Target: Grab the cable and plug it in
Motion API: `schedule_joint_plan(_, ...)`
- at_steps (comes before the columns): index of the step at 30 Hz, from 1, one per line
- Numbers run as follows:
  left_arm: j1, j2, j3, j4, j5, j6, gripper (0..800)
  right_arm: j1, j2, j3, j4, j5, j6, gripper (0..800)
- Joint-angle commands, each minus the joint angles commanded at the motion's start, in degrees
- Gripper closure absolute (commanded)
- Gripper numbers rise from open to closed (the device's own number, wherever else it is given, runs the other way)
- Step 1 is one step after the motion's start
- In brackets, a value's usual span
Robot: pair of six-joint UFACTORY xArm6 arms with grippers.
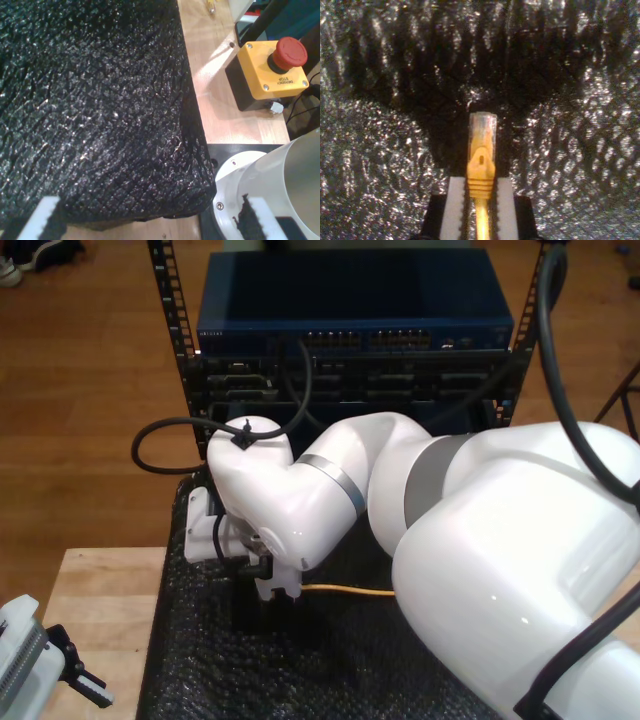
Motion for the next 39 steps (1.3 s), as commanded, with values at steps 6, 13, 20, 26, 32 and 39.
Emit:
schedule_joint_plan(6,0.0,0.0,-0.2,-0.1,0.9,-0.1,0,-0.1,-1.8,0.4,0.8,0.4,-4.9,793)
schedule_joint_plan(13,-1.1,0.1,-0.4,-1.7,1.2,-0.3,0,-1.0,-3.1,0.6,3.5,1.8,-10.0,794)
schedule_joint_plan(20,-10.0,0.3,-1.2,-4.0,0.8,-6.4,0,-5.3,-6.3,0.3,14.1,4.1,-17.8,794)
schedule_joint_plan(26,-19.6,2.4,-2.5,-8.4,-0.8,-13.1,0,-6.3,-6.9,0.5,15.2,4.6,-19.1,794)
schedule_joint_plan(32,-23.6,5.4,-5.5,-14.1,-3.6,-14.3,0,-7.6,-8.6,0.8,15.4,6.3,-19.2,794)
schedule_joint_plan(39,-23.9,11.5,-11.7,-20.0,-3.7,-16.8,0,-9.8,-11.7,0.9,18.5,7.6,-21.1,794)
